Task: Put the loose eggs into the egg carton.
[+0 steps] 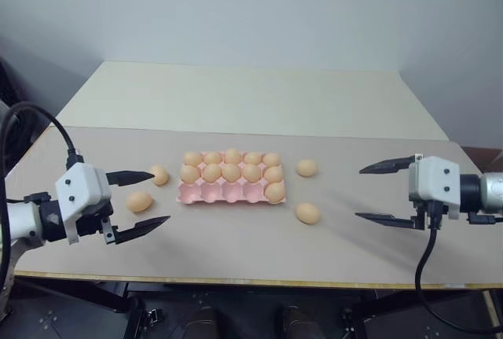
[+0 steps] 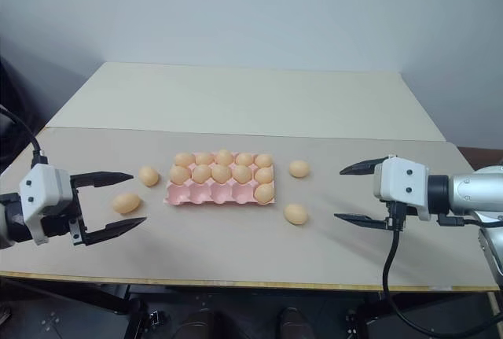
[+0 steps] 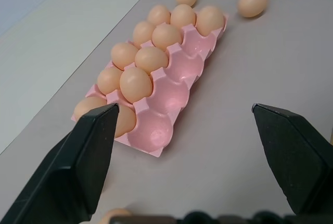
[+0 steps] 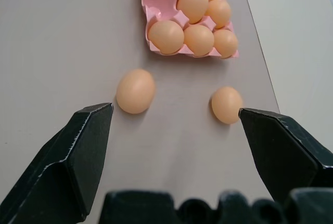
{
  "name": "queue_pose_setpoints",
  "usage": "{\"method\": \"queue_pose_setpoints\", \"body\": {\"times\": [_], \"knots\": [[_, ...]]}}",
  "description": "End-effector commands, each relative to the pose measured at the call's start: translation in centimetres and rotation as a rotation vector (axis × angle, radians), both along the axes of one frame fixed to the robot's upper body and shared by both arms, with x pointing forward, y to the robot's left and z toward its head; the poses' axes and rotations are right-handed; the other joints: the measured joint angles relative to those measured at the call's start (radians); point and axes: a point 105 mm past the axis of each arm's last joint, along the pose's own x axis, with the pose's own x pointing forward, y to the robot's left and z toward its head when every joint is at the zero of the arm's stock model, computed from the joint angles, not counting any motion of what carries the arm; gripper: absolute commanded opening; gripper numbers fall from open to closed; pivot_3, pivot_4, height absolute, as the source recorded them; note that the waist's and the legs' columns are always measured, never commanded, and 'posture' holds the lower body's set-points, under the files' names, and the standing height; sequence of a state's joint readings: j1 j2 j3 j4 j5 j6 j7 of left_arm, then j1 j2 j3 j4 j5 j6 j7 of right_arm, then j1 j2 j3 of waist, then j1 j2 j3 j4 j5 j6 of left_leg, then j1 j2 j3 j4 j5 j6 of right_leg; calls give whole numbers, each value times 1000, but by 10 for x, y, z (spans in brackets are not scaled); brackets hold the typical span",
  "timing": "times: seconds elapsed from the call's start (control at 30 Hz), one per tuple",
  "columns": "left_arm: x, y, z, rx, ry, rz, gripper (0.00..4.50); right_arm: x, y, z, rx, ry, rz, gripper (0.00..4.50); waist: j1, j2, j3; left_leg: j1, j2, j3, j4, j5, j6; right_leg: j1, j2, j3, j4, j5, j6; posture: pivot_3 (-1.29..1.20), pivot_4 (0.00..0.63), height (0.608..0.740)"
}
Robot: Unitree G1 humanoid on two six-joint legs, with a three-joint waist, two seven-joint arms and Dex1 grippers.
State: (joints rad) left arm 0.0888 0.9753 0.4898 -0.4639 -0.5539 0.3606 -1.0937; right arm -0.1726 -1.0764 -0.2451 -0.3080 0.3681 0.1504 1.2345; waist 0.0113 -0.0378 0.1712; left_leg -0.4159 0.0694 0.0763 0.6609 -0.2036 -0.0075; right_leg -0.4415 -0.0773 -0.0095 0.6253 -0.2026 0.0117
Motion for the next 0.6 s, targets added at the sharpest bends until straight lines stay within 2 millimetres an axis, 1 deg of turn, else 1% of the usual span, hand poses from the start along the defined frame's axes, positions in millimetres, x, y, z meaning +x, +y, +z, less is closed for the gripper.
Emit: {"method": "queue_pose_setpoints", "body": {"times": [0.03, 0.17, 0.37, 0.5, 0.6], "knots": [[2, -2, 7, 2, -20, -20, 4451, -3, 0, 11, -6, -47, -6, 4500, 0, 0, 0, 0, 0, 0, 0, 0, 0, 0, 0, 0, 0, 0, 0, 0, 150, 740], [6, -5, 13, -25, -43, -29, 4451, -5, 1, 11, -2, -50, -12, 4500, 1, 0, 0, 0, 0, 0, 0, 0, 0, 0, 0, 0, 0, 0, 0, 0, 150, 740], [7, -8, 12, -3, -40, -64, 4451, -3, 5, 11, 23, -63, -39, 4500, -2, 0, 0, 0, 0, 0, 0, 0, 0, 0, 0, 0, 0, 0, 0, 0, 150, 740], [9, -12, 9, 5, -31, -87, 4451, -2, 13, 6, 45, -42, -44, 4500, 0, 0, 0, 0, 0, 0, 0, 0, 0, 0, 0, 0, 0, 0, 0, 0, 150, 740], [10, -17, 9, 2, -25, -115, 4451, 2, 20, -3, 51, 14, -69, 4500, -1, 0, 0, 0, 0, 0, 0, 0, 0, 0, 0, 0, 0, 0, 0, 0, 150, 740]]}}
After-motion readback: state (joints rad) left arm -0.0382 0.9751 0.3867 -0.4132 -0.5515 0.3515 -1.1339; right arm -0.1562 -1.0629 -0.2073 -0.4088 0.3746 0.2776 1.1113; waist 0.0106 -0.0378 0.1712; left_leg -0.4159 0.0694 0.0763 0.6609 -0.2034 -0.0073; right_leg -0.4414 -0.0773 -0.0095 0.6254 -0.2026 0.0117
